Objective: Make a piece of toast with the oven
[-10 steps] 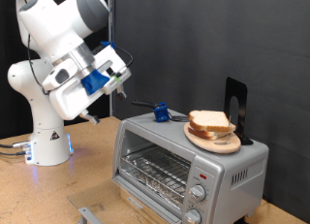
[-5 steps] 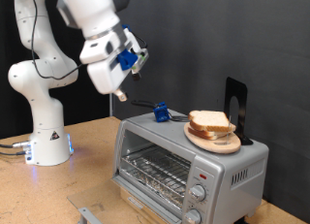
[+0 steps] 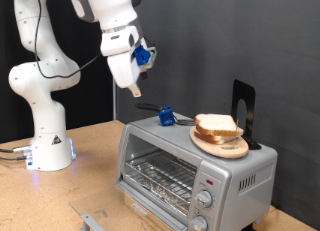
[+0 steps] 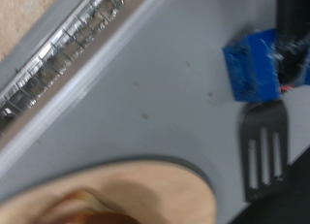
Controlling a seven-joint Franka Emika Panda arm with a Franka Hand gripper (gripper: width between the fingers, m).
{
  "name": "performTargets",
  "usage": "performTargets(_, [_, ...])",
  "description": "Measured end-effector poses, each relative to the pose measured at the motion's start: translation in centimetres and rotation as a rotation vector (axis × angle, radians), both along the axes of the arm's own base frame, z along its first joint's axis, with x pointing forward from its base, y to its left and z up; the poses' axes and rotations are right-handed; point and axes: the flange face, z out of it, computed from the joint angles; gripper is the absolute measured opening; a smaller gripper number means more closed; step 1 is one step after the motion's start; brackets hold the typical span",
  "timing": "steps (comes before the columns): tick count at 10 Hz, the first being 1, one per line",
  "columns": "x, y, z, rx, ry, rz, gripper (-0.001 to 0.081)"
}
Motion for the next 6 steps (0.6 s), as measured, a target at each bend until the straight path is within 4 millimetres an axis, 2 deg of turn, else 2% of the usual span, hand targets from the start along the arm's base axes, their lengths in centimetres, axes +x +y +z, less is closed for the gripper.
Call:
performTargets(2, [-1.6,3.2,0.8,-0.025,-0.076,0.041,0.0808])
performTargets(4, [-3.8,6.1,0.8,-0.054,-0.103,0.032,0.0808])
performTargets(6, [-5.6,7.9,0.5,-0.074,-0.104,-0.002,0.0808])
